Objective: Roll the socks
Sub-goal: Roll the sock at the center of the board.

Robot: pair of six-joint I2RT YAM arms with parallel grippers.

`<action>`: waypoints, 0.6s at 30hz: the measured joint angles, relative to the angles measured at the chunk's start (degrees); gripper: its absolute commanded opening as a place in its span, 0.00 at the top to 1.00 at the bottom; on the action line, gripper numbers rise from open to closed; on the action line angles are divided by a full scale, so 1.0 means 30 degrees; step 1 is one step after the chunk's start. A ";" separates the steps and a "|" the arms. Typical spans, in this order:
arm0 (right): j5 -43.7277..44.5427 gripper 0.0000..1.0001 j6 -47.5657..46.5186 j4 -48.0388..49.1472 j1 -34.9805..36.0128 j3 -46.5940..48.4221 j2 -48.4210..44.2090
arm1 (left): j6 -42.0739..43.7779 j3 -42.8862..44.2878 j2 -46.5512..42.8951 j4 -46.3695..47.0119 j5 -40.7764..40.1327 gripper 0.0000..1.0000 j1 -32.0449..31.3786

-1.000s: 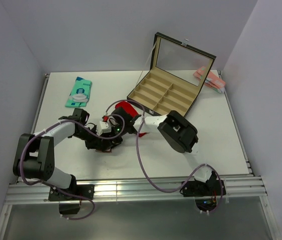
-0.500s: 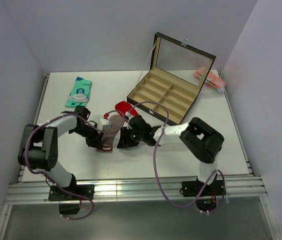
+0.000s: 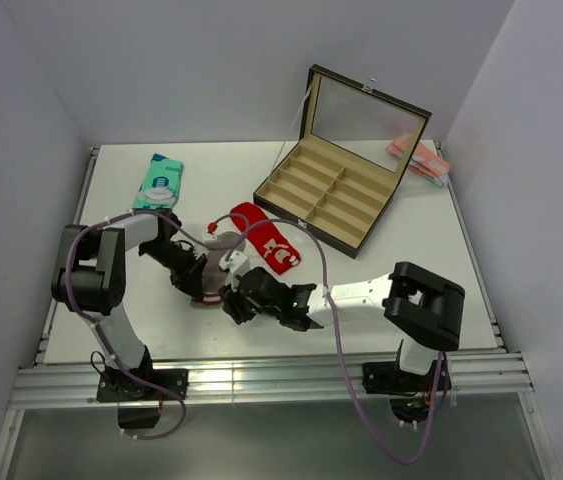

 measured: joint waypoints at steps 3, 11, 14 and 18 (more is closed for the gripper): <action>0.0561 0.50 -0.1829 0.0007 0.0634 0.0962 0.0546 | -0.0007 0.0386 0.0641 -0.0896 -0.0044 1.00 0.0015; 0.1253 0.48 -0.5807 -0.0219 0.1639 0.3687 0.2878 | -0.0066 0.0699 0.2098 -0.3344 -0.0459 1.00 0.0058; 0.1253 0.48 -0.6666 -0.0437 0.2113 0.3847 0.3410 | -0.0058 0.0729 0.2506 -0.4044 -0.0831 1.00 0.0058; 0.1282 0.47 -0.7417 -0.1078 0.2674 0.4102 0.3869 | -0.0073 0.0889 0.2973 -0.4626 -0.1078 1.00 0.0058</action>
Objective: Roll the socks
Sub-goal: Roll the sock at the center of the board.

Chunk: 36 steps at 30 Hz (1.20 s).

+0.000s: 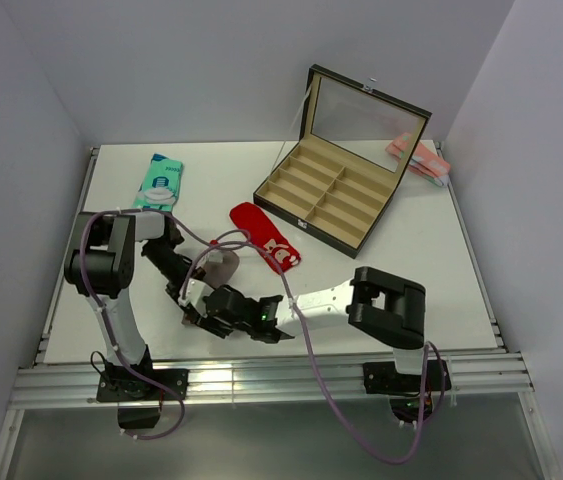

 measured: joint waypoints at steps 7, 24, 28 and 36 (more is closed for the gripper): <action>0.0430 0.46 -0.0699 -0.0423 0.0903 0.1042 0.1173 | 0.0000 0.0168 0.0313 -0.0401 -0.0306 1.00 0.0000; 0.1115 0.79 -0.1093 -0.0277 0.1064 0.2157 0.2776 | -0.0080 0.0379 0.0627 -0.0765 -0.0648 0.98 0.0000; 0.0823 0.84 -0.0954 -0.0277 0.0998 0.2157 0.2776 | -0.0211 0.0379 0.0546 -0.0721 -0.0648 0.86 0.0000; -0.2033 0.86 0.0189 -0.0117 -0.0277 0.1654 0.2259 | -0.1362 0.0466 -0.1800 0.1661 -0.0270 0.71 0.0022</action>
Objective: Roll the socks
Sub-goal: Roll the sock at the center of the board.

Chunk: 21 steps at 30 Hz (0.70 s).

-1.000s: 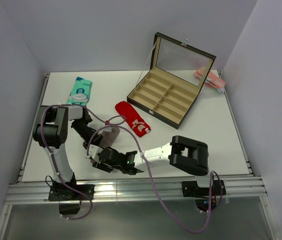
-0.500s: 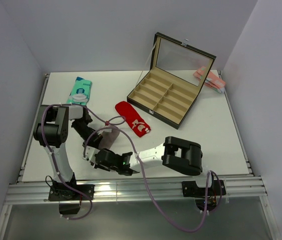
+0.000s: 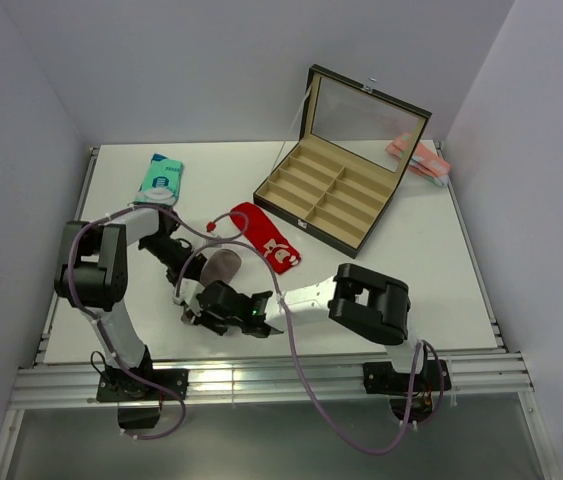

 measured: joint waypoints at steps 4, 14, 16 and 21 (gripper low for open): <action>-0.1836 0.87 0.0758 0.0080 -0.0838 -0.0219 -0.0168 | -0.0925 0.0583 -0.1370 0.1778 0.0823 0.70 0.0437; -0.7621 0.88 0.2033 -0.1494 -0.3249 0.0379 -0.0131 | -0.4342 -0.0736 -0.5428 0.7351 0.1049 0.73 0.4000; -0.8845 0.88 0.2135 -0.2390 -0.3767 0.0816 0.0015 | -0.4663 -0.0991 -0.6302 0.8233 0.0954 0.73 0.4758; -1.1795 0.86 0.2310 -0.5311 -0.4823 0.3614 0.1537 | -0.4328 -0.2280 -0.8233 0.9748 0.0437 0.73 0.5085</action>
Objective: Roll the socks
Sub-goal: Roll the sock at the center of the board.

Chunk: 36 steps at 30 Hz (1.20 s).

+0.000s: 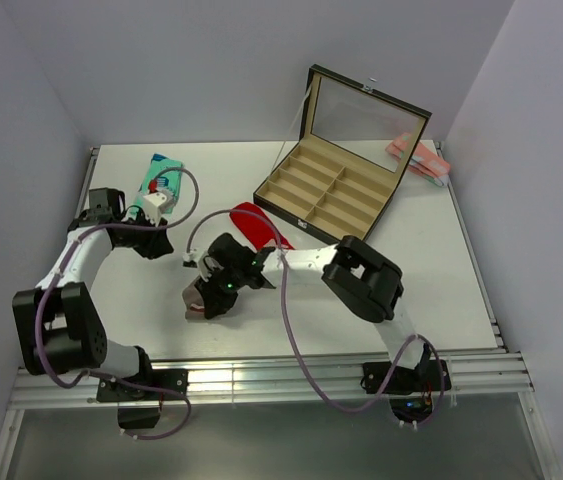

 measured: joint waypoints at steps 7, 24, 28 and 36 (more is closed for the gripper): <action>-0.3330 0.85 0.0539 -0.3694 -0.0940 0.4809 0.3184 | 0.2419 -0.2477 -0.2455 0.0262 -0.0430 0.64 -0.0211; -0.7410 0.85 0.6156 -0.4430 -0.2703 0.6455 0.5450 | 0.7155 -0.6244 -0.5967 -0.0954 -0.1479 0.50 -0.5217; -0.7635 0.85 0.6754 -0.4218 -0.2761 0.6455 0.5559 | 0.7570 -0.6448 -0.5829 -0.1151 -0.1472 0.50 -0.5610; -0.7868 0.85 0.7461 -0.3934 -0.2812 0.6455 0.5734 | 0.7759 -0.6513 -0.4262 -0.1603 -0.1464 0.51 -0.5865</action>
